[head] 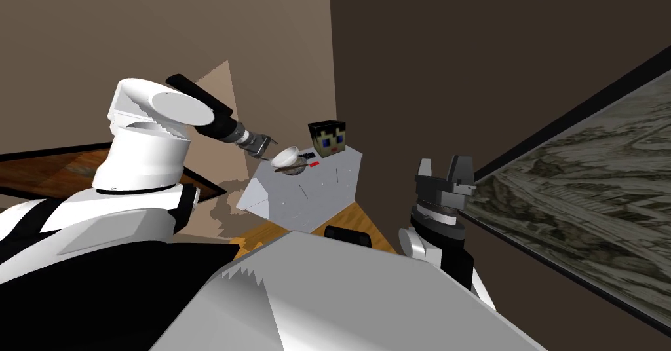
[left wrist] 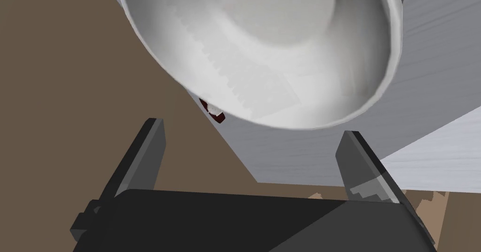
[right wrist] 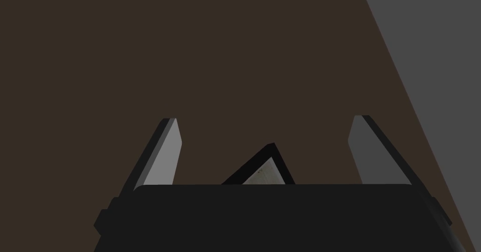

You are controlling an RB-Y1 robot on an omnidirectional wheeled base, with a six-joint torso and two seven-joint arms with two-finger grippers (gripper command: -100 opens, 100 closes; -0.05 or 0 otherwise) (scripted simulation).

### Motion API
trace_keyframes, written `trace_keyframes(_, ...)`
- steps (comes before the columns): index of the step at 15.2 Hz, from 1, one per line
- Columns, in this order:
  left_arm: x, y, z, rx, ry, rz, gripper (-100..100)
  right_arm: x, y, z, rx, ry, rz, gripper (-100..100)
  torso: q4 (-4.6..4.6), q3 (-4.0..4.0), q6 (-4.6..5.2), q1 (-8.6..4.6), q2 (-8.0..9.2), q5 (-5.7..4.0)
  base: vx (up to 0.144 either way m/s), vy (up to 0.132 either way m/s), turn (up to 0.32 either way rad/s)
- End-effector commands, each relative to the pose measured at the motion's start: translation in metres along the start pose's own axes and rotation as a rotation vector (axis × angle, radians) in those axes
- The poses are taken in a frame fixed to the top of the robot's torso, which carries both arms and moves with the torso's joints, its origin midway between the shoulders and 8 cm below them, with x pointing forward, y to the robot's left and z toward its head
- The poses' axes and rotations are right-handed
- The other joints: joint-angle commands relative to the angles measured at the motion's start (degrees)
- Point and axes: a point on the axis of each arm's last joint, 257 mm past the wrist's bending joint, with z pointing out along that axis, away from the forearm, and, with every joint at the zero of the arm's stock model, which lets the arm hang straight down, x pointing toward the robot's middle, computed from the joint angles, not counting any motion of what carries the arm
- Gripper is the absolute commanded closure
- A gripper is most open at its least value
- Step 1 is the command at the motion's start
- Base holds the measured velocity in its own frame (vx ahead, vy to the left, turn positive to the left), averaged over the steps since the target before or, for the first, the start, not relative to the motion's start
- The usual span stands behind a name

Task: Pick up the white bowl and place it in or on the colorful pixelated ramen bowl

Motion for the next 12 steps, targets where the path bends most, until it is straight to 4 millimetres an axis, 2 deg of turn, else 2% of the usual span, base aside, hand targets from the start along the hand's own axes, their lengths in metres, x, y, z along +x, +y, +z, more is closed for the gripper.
trace_keyframes(1, 0.000, -0.002, -0.006, -0.002, 0.005, -0.005, -100, 0.000, 0.000, 0.000, 0.000, 0.000, 0.000, 0, 0.00, 0.00, 0.00, 0.00, 0.00, 0.00, 0.018, 0.007, 0.002)
trace_keyframes(6, 0.000, -0.004, -0.016, -0.008, 0.005, -0.012, -100, 0.000, 0.000, 0.000, 0.000, 0.000, 0.000, 0, 0.00, 0.01, 0.00, -0.01, 0.01, 0.00, 0.020, 0.006, 0.002)
trace_keyframes(12, 0.000, -0.004, -0.014, -0.007, 0.006, -0.011, -100, 0.000, 0.000, 0.000, 0.000, 0.000, 0.000, 0, 0.01, 0.04, 0.00, -0.02, 0.07, 0.00, 0.002, 0.000, 0.000)
